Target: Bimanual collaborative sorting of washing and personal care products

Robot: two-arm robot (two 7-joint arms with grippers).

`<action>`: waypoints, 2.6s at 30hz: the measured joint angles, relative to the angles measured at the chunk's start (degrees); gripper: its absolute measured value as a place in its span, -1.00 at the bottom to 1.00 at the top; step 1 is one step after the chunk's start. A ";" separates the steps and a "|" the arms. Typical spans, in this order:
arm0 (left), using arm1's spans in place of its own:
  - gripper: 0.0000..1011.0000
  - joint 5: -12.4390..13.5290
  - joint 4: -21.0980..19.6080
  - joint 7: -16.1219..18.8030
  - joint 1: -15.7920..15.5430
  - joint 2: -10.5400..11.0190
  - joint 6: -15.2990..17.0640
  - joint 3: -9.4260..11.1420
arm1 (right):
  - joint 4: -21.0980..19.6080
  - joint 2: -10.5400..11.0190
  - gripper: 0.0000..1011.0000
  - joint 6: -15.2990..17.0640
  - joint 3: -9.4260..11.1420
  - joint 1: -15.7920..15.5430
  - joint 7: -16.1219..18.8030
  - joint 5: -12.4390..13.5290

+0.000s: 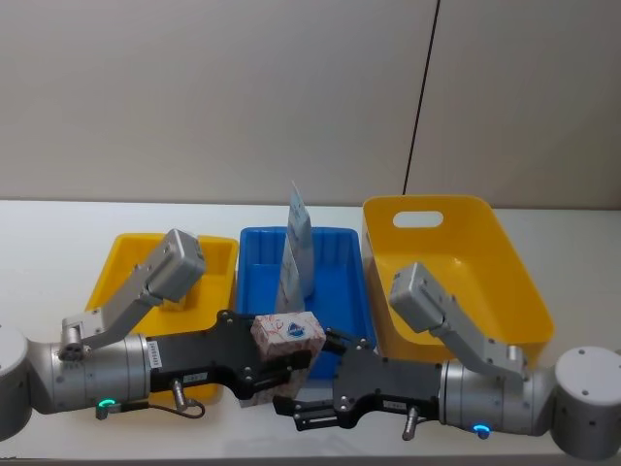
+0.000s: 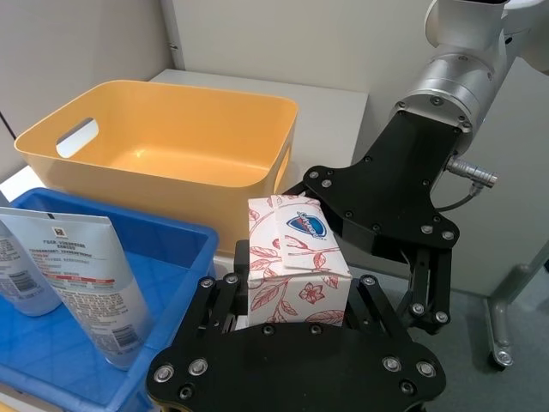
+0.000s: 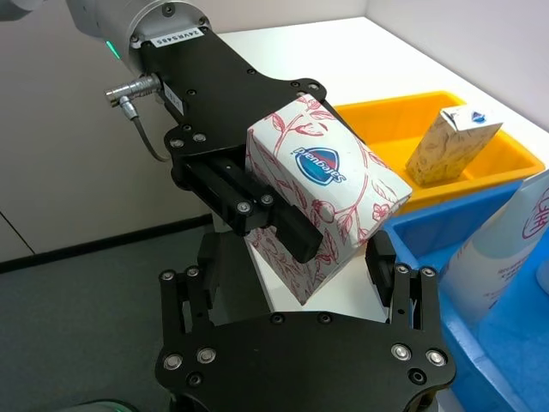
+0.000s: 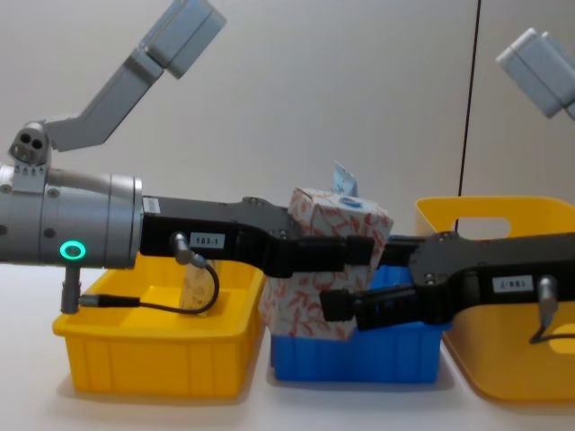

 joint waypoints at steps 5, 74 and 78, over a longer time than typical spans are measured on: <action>-0.18 0.00 0.00 0.00 0.00 0.00 0.00 -0.01 | 0.17 -0.06 0.98 0.05 -0.28 0.22 0.13 -0.04; -0.18 -6.31 1.44 -4.06 -0.03 -0.14 -3.89 0.28 | -0.40 0.00 0.98 0.86 -1.48 -0.55 -4.57 3.44; -0.18 -7.13 2.41 -5.40 -0.58 -0.57 -4.23 0.53 | -0.20 -0.17 0.98 0.70 -1.68 -0.41 -4.88 3.45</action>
